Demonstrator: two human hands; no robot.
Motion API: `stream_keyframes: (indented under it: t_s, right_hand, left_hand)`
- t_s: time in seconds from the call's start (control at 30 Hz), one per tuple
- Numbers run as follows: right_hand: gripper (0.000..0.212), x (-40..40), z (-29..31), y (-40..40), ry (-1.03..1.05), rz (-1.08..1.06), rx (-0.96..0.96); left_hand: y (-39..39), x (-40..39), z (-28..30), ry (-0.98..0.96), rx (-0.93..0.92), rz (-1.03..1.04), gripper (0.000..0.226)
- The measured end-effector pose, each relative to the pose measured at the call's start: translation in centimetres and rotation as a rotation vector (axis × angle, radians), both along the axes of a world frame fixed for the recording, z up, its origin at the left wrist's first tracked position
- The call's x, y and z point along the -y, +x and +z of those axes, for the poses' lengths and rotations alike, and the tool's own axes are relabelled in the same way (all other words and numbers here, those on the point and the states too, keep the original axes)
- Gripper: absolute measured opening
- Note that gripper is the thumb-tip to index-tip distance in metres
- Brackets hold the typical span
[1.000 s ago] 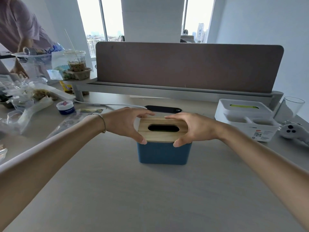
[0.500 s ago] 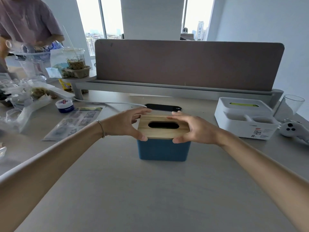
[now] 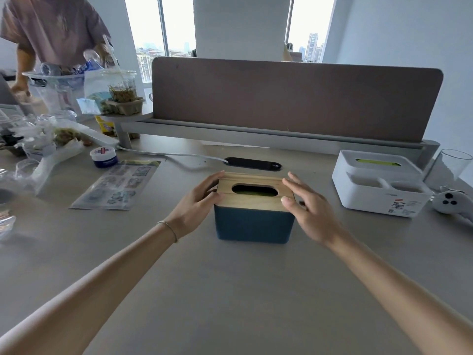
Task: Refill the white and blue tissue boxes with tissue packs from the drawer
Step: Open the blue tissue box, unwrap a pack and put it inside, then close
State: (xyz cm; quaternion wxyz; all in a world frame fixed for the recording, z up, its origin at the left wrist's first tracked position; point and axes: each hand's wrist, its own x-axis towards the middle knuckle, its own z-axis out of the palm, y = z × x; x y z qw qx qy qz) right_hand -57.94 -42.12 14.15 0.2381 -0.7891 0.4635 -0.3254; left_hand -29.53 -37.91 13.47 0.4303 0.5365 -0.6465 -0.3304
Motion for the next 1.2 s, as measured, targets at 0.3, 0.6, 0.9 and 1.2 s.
stream_keyframes:
  t_s: [0.3,0.6,0.9,1.2]
  right_hand:
    - [0.060,0.3,0.3,0.6,-0.238,-0.081,-0.227]
    - [0.045,-2.3,0.4,1.1,-0.487,-0.103,-0.356]
    - [0.048,0.2,0.5,-1.3,-0.519,-0.142,-0.629]
    - [0.034,7.2,3.0,-4.6,-0.436,-0.258,-0.879]
  left_hand:
    - [0.5,0.5,0.2,-0.090,0.520,0.092,0.075]
    - [-1.9,-1.9,-0.1,-0.307,0.616,0.129,0.063]
    - [-7.3,3.3,0.5,-0.432,0.790,0.066,0.068]
    - [-15.4,14.8,1.4,-0.282,1.020,-0.010,0.063]
